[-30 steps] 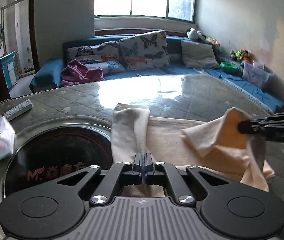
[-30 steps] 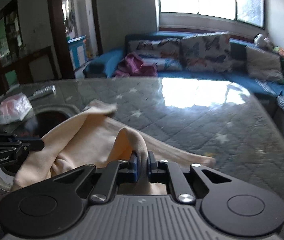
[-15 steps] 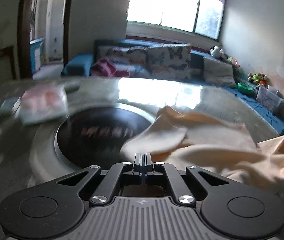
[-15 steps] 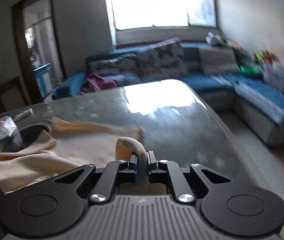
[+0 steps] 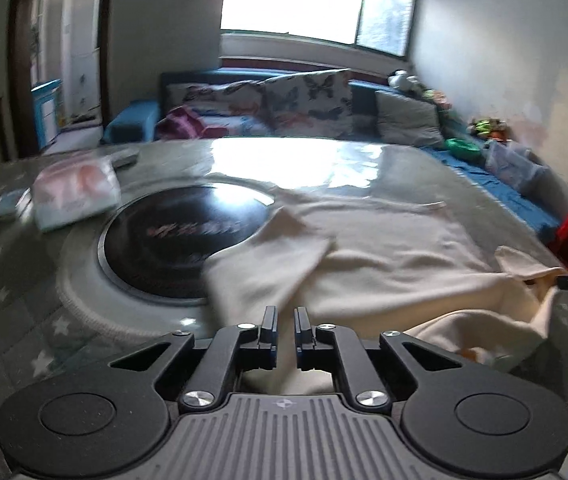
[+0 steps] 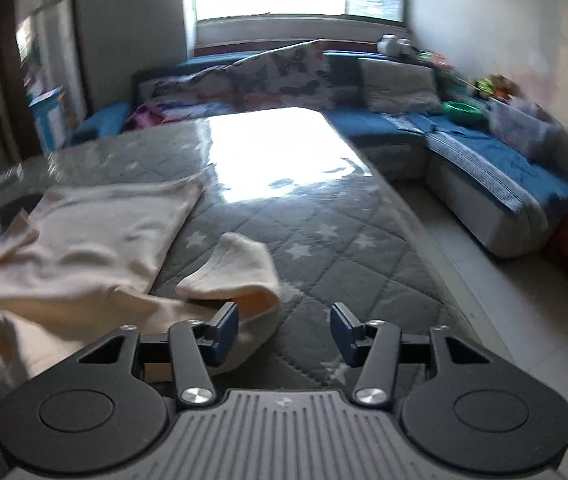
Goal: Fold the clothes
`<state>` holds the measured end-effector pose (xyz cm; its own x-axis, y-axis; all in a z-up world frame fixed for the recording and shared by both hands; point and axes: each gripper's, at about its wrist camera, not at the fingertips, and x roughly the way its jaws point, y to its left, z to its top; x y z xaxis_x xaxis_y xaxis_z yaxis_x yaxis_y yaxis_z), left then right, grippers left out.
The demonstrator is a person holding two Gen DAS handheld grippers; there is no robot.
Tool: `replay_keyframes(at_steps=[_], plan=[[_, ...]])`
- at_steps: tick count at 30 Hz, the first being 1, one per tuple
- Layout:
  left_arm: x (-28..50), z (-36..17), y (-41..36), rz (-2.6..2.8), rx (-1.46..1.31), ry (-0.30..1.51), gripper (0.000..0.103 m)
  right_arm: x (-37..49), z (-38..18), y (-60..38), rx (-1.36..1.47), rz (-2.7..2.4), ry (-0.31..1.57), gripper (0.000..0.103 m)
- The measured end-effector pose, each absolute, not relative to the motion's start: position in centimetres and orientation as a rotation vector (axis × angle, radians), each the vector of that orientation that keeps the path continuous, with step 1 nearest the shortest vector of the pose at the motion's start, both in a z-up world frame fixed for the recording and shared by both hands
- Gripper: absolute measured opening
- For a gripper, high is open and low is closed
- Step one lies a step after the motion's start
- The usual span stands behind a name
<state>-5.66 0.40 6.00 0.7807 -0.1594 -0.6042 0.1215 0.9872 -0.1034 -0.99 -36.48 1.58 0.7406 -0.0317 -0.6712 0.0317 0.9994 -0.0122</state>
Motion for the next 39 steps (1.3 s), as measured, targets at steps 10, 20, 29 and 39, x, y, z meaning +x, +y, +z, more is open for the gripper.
replay_keyframes(at_steps=[10, 20, 29, 39], plan=[[-3.2, 4.2, -5.6, -0.369, 0.009, 0.7, 0.024, 1.7, -0.2, -35.4, -0.123, -0.083, 0.753, 0.067], [-3.8, 1.8, -6.9, -0.466, 0.04, 0.783, 0.024, -3.2, 0.7, -40.7, -0.016, -0.382, 0.682, 0.07], [-5.1, 2.9, -7.0, -0.496, 0.062, 0.74, 0.031, -3.9, 1.8, -39.5, 0.032, -0.27, 0.661, 0.071], [-4.9, 1.9, -7.5, -0.485, 0.125, 0.74, 0.033, -3.0, 2.1, -33.3, 0.073, 0.108, 0.72, 0.071]])
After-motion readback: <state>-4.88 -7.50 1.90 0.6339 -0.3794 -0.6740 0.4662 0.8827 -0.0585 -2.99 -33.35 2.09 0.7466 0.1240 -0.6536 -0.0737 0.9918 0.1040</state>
